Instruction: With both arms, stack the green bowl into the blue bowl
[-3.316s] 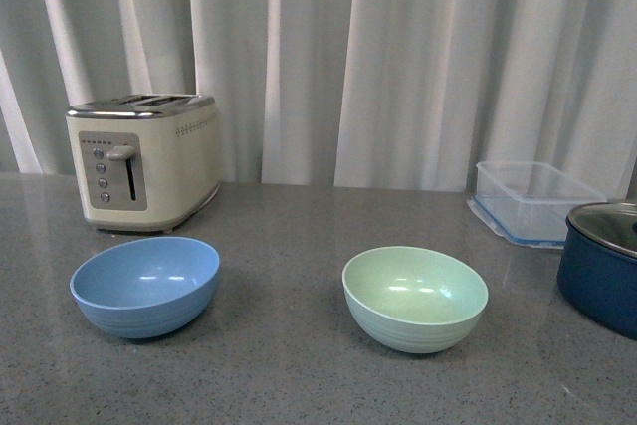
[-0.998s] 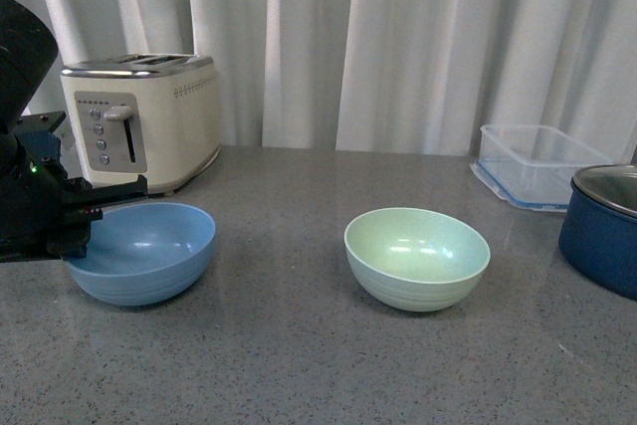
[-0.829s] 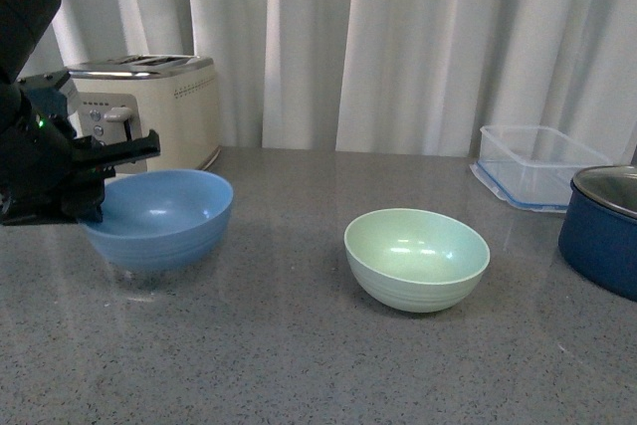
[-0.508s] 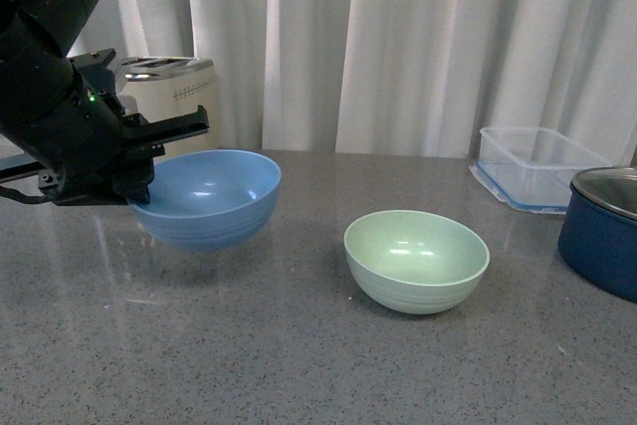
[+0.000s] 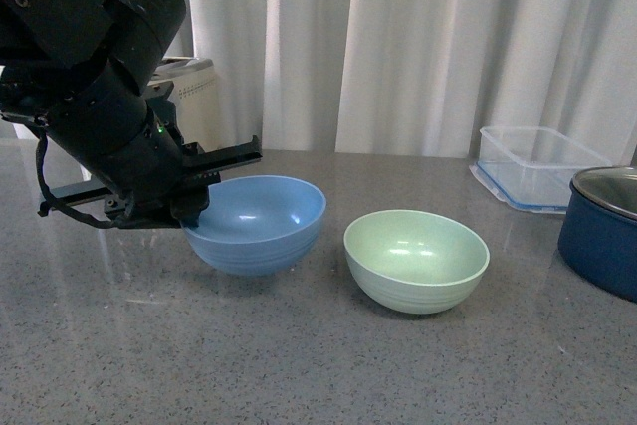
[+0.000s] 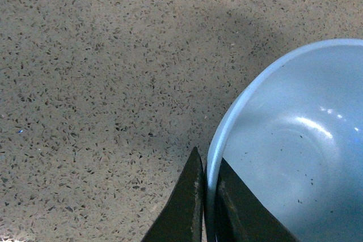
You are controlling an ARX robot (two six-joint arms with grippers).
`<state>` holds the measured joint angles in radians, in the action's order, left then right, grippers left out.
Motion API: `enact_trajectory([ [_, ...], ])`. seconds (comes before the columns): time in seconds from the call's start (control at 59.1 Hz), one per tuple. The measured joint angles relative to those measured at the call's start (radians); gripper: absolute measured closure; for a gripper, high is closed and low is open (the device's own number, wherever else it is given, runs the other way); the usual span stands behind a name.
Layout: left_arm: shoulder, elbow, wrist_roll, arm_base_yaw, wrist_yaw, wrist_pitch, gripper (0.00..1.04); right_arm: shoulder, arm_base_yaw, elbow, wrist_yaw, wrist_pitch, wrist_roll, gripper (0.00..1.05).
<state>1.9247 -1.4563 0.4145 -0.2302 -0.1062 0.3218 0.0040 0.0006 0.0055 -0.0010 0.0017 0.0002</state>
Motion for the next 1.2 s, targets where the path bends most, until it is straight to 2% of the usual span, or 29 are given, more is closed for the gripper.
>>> enact_trajectory([
  [0.88,0.077,-0.027,0.006,-0.019,-0.006,-0.003,1.01,0.0,0.0,0.0,0.0,0.0,0.0,0.1],
  [1.032,0.059,-0.019,0.009,-0.019,0.011,-0.014,0.69,0.0,0.0,0.0,0.0,0.0,0.0,0.1],
  [1.201,-0.034,0.049,-0.02,-0.013,-0.035,-0.068,0.42,0.0,0.0,0.0,0.0,0.0,0.0,0.1],
])
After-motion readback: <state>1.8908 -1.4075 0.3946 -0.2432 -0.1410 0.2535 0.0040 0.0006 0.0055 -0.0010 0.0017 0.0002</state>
